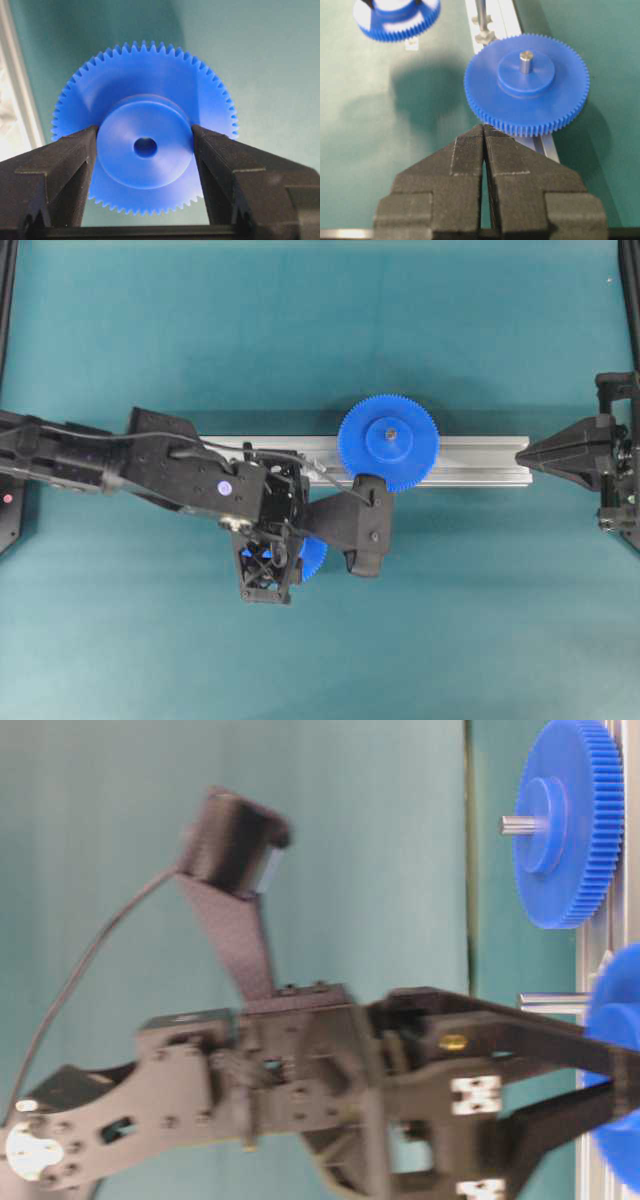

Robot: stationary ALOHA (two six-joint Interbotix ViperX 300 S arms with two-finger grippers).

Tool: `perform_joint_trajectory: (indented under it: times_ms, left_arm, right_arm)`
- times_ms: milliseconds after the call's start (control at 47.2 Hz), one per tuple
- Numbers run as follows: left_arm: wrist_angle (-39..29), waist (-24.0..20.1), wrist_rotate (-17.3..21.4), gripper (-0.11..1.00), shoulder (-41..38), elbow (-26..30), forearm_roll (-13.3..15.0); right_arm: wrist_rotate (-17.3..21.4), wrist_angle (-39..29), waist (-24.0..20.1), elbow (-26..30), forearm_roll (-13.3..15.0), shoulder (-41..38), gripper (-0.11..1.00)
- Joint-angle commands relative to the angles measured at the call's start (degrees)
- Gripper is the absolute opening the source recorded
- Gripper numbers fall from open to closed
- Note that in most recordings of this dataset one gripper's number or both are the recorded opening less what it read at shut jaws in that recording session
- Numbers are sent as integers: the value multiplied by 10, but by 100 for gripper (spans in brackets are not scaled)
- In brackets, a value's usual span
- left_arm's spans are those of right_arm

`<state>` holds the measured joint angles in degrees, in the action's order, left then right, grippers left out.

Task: Find the location of the shaft and insert the small gear.
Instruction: 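Lift the small blue gear with the left gripper, then carry the gear to the empty shaft on the rail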

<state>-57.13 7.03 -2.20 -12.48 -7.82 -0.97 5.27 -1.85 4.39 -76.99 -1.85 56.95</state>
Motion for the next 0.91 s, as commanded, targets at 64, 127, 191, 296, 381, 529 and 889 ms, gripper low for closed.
perform_joint_trajectory:
  times_ms: [64,127,191,296,381,529,889]
  left_arm:
    - [-5,-9,1,64,40,17,-3]
    - [-4,-11,1,64,46,18,-3]
    - [-5,-14,1,64,54,18,-3]
    - [-5,-21,1,64,68,19,-4]
    - [-5,-26,1,64,79,21,-4]
    - [-9,-37,4,64,91,26,-4]
    - [-41,-60,44,64,87,40,-6]
  right_arm:
    - [5,5,2,4,-1,-2,0]
    - [5,5,2,4,0,1,0]
    - [5,5,2,2,0,5,0]
    - [5,5,2,0,-1,15,0]
    - [5,3,2,-2,0,23,0]
    - [5,2,5,-3,0,30,0]
    - [4,1,13,-3,0,30,0]
